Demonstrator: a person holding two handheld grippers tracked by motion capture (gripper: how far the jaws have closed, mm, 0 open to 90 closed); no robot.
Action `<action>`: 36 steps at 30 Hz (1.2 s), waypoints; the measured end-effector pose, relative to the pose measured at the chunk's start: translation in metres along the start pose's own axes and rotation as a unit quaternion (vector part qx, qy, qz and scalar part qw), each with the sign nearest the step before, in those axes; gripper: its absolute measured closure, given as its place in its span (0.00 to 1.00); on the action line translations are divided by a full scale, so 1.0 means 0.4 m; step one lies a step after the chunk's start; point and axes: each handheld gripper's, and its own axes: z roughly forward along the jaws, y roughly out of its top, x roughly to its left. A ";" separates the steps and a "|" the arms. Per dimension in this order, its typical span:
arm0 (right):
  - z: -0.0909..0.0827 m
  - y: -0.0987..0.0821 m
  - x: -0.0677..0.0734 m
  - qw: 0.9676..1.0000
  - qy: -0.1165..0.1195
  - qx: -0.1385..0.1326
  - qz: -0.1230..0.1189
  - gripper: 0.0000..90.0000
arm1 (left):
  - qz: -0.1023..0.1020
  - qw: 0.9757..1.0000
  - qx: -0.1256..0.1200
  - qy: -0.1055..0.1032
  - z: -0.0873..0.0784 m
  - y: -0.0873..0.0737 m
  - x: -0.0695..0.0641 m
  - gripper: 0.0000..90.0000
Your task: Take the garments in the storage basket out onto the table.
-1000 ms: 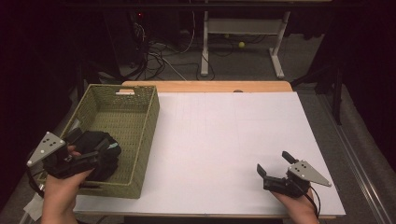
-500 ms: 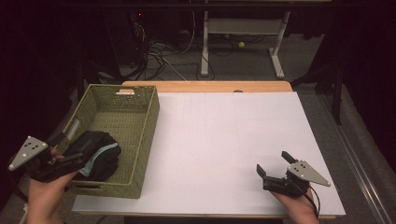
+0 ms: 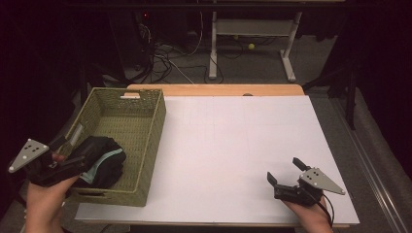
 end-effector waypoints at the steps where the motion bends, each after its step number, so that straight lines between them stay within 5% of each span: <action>1: 0.001 0.000 -0.001 1.000 0.000 0.001 0.001 0.00 | 0.000 1.000 0.006 -0.011 0.000 0.004 0.002 0.00; 6: 0.000 0.000 -0.002 1.000 0.003 0.000 0.002 0.00 | -0.008 1.000 0.019 0.002 0.002 0.031 0.016 0.00; 8: -0.001 0.000 -0.001 1.000 0.002 0.000 0.004 0.00 | 0.000 0.999 0.039 0.033 0.012 0.034 0.025 0.00; 11: 0.002 0.000 0.001 1.000 0.003 0.002 0.001 0.00 | -0.004 0.997 0.075 0.027 0.034 0.028 0.045 0.00; 15: 0.002 0.001 0.004 1.000 0.007 0.002 -0.002 0.00 | 0.028 0.989 0.137 0.054 0.067 0.018 0.057 0.00; 22: -0.001 0.000 -0.003 1.000 0.007 0.004 0.000 0.00 | 0.041 0.977 0.204 0.045 0.108 0.022 0.057 0.00; 26: -0.002 0.001 -0.004 1.000 0.006 0.003 0.000 0.00 | 0.053 0.965 0.254 0.047 0.130 0.021 0.058 0.00; 36: 0.000 -0.001 -0.002 1.000 0.007 0.008 -0.001 0.00 | 0.060 0.917 0.393 0.027 0.183 0.019 0.067 0.00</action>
